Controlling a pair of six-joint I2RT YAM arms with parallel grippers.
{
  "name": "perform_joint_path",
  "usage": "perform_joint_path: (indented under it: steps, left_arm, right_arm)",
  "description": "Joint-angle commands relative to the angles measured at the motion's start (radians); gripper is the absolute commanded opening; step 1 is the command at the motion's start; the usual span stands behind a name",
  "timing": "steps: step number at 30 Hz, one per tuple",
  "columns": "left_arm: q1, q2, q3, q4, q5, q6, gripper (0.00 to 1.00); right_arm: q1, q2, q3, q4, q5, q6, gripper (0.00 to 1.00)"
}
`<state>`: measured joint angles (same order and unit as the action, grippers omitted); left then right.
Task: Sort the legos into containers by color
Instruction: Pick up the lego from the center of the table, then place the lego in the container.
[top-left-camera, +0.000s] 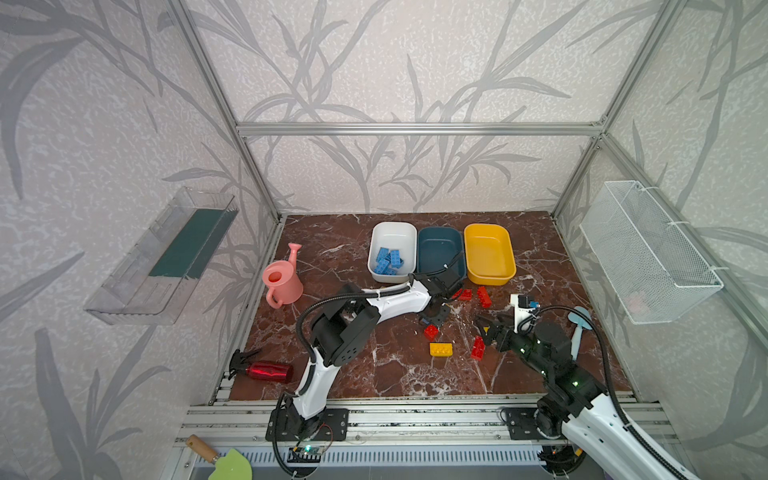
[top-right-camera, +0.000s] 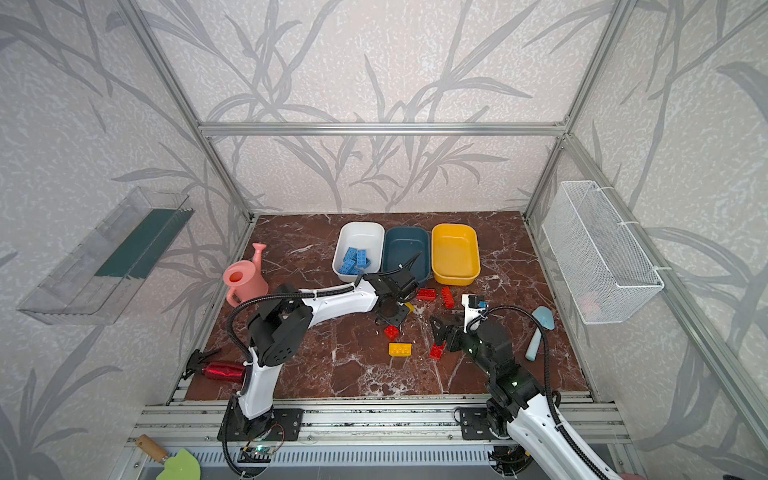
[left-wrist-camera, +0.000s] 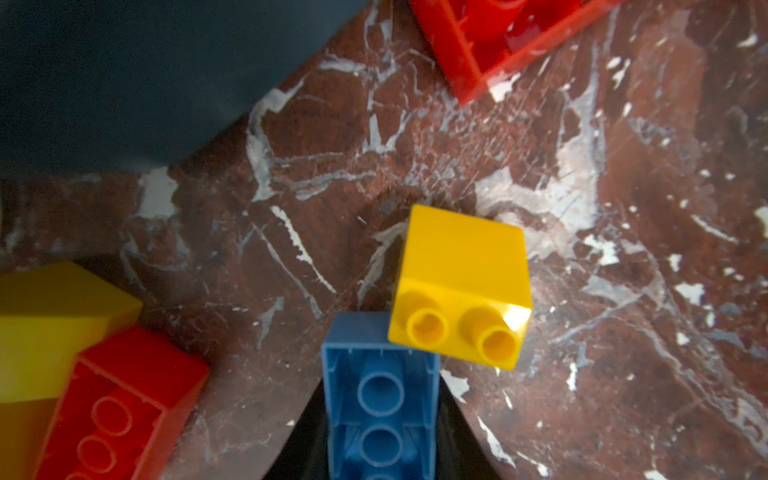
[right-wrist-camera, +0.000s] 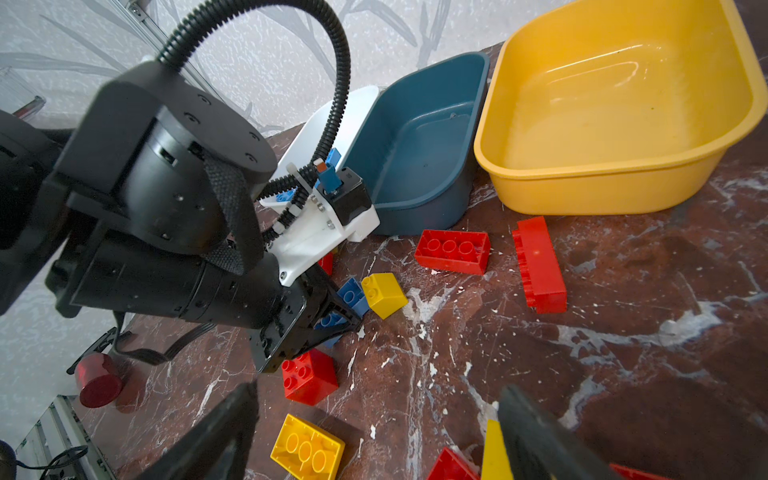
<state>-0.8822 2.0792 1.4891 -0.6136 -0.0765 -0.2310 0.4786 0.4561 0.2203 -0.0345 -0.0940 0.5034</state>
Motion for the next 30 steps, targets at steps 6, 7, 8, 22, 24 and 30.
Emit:
perform_joint_path:
  steps: [6,7,8,22,24,30]
  left_arm:
    - [-0.001,-0.102,0.013,-0.047,-0.063,-0.013,0.26]
    - [0.000,-0.114,0.019,-0.061,-0.069,-0.012,0.26]
    - [0.000,-0.127,0.026,-0.070,-0.076,-0.009,0.26]
    - [0.244,-0.150,0.305,-0.263,-0.074,-0.031,0.27]
    - [0.288,-0.118,0.366,-0.284,-0.066,-0.037,0.27]
    - [0.392,0.076,0.650,-0.425,-0.101,-0.090,0.27]
  right_arm:
    - [-0.001,0.030,-0.010,0.028,-0.008,-0.016,0.91]
    - [-0.002,0.042,-0.008,0.033,-0.014,-0.016,0.91]
    - [-0.001,0.056,-0.006,0.035,-0.020,-0.016,0.91]
    - [-0.001,0.141,-0.002,0.086,-0.050,-0.014,0.91]
    - [-0.002,0.148,-0.002,0.089,-0.050,-0.014,0.91]
    - [-0.002,0.176,-0.002,0.110,-0.059,-0.010,0.91]
